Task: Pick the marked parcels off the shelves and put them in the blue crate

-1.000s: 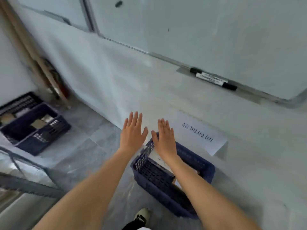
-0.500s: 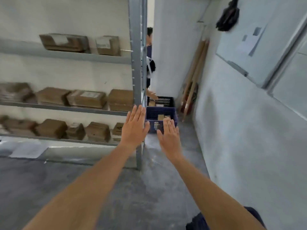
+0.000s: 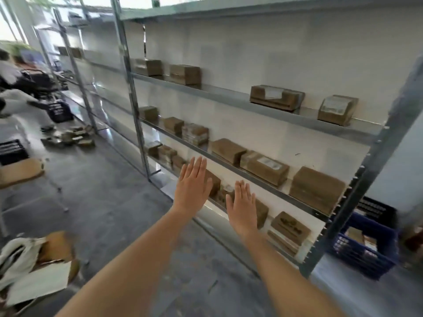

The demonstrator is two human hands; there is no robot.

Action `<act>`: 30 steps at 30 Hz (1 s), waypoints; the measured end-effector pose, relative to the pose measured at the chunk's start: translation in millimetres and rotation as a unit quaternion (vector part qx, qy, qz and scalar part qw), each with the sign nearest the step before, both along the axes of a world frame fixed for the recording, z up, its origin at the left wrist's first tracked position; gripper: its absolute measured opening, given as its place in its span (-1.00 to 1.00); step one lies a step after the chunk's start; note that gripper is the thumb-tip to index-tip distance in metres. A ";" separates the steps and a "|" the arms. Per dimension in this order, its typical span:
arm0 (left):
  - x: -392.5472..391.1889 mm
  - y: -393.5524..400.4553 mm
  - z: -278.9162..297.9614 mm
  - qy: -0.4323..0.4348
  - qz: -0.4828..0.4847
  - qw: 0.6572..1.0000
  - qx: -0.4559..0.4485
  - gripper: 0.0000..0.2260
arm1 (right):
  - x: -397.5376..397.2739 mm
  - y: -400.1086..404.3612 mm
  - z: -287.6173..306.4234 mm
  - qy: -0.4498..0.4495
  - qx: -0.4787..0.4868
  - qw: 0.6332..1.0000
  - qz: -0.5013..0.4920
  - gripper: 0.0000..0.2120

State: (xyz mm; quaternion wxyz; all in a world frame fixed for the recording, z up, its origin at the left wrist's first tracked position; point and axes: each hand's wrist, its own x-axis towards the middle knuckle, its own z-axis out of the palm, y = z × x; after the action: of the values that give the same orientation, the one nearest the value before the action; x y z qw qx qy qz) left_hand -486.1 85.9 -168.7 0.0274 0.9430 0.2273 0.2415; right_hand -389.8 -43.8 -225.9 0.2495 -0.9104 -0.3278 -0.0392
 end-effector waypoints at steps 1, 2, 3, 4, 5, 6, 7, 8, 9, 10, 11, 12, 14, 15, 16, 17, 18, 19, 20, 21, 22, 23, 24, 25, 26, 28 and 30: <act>-4.4 16.4 -1.9 0.000 0.017 1.000 -0.001 -0.45 | 2.6 16.6 0.9 0.001 0.000 1.000 0.017 -0.41; -8.1 31.9 -4.3 0.000 0.033 0.999 -0.002 -0.45 | 6.0 32.3 1.7 0.000 0.000 0.999 0.034 -0.41; -10.6 46.6 -6.7 -0.002 0.048 0.999 -0.004 -0.45 | 9.9 47.7 2.1 -0.003 0.001 0.999 0.049 -0.42; -11.5 61.0 -8.7 -0.002 0.063 0.998 -0.007 -0.44 | 14.7 63.2 2.4 -0.008 0.002 0.998 0.062 -0.42; -11.0 74.7 -10.5 0.000 0.078 0.997 -0.011 -0.44 | 20.5 78.7 3.0 -0.013 0.002 0.997 0.074 -0.42; -9.1 88.0 -12.0 0.003 0.092 0.996 -0.016 -0.43 | 27.2 94.2 3.8 -0.018 -0.002 0.996 0.086 -0.42; -6.6 101.0 -13.5 0.007 0.107 0.994 -0.018 -0.43 | 34.4 109.7 4.7 -0.023 -0.008 0.995 0.099 -0.42; -3.0 114.4 -15.1 0.010 0.121 0.992 -0.019 -0.43 | 42.2 125.8 5.7 -0.028 -0.013 0.993 0.112 -0.42; 1.1 128.0 -16.3 0.013 0.136 0.991 -0.018 -0.43 | 50.6 142.4 7.2 -0.031 -0.016 0.991 0.126 -0.42; 6.0 141.8 -16.9 0.016 0.149 0.989 -0.017 -0.43 | 59.6 159.5 9.0 -0.033 -0.016 0.990 0.139 -0.43; 10.8 155.7 -16.9 0.018 0.160 0.987 -0.016 -0.43 | 68.5 176.7 10.7 -0.032 -0.012 0.988 0.152 -0.43; 15.8 168.9 -16.6 0.018 0.171 0.985 -0.018 -0.43 | 77.2 193.4 12.2 -0.033 -0.009 0.986 0.164 -0.43; 26.0 193.7 -13.8 0.019 0.192 0.981 -0.024 -0.43 | 94.1 226.6 14.6 -0.041 -0.012 0.982 0.186 -0.43; 30.4 205.8 -12.3 0.018 0.200 0.979 -0.025 -0.43 | 101.3 242.9 14.6 -0.044 -0.013 0.980 0.196 -0.43; 34.6 218.5 -11.3 0.017 0.206 0.978 -0.024 -0.44 | 107.8 259.6 14.3 -0.047 -0.011 0.978 0.205 -0.43; 38.4 231.7 -10.0 0.018 0.212 0.977 -0.022 -0.44 | 113.5 276.6 13.8 -0.050 -0.010 0.976 0.213 -0.43; 42.2 245.7 -8.1 0.021 0.216 0.976 -0.020 -0.44 | 118.3 293.6 13.3 -0.051 -0.011 0.974 0.220 -0.42; 45.8 260.2 -6.0 0.025 0.219 0.975 -0.019 -0.44 | 122.4 310.8 12.8 -0.052 -0.018 0.972 0.228 -0.42; 49.7 274.8 -4.7 0.027 0.222 0.974 -0.019 -0.44 | 126.2 327.5 11.4 -0.055 -0.026 0.970 0.235 -0.42; 53.6 289.7 -4.4 0.024 0.227 0.973 -0.019 -0.44 | 130.3 344.9 9.0 -0.061 -0.031 0.968 0.240 -0.42; 58.0 304.6 -3.9 0.020 0.232 0.972 -0.022 -0.44 | 134.7 362.2 7.0 -0.068 -0.035 0.967 0.242 -0.42; 62.3 320.1 -3.5 0.018 0.234 0.972 -0.025 -0.43 | 139.5 380.2 5.9 -0.073 -0.038 0.967 0.241 -0.42; 66.5 336.8 -3.3 0.021 0.233 0.972 -0.027 -0.43 | 144.3 399.5 5.5 -0.079 -0.044 0.967 0.240 -0.41; 70.1 354.6 -4.1 0.026 0.231 0.972 -0.027 -0.42 | 148.3 419.6 5.0 -0.089 -0.049 0.966 0.239 -0.41; 73.7 372.7 -6.0 0.032 0.229 0.973 -0.024 -0.42 | 151.4 439.5 4.1 -0.101 -0.051 0.965 0.237 -0.41; 80.4 411.0 -8.6 0.038 0.226 0.973 -0.022 -0.42 | 157.1 480.3 3.8 -0.110 -0.054 0.965 0.230 -0.41; 84.8 448.0 -8.0 0.039 0.225 0.973 -0.035 -0.41 | 162.6 515.8 6.2 -0.099 -0.063 0.969 0.217 -0.41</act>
State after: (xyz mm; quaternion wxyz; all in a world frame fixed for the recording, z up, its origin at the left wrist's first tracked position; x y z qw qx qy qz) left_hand -401.4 533.8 -176.7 -0.0036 0.8748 0.4429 0.1965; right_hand -227.2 472.0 -219.7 0.1608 -0.8228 -0.5425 -0.0538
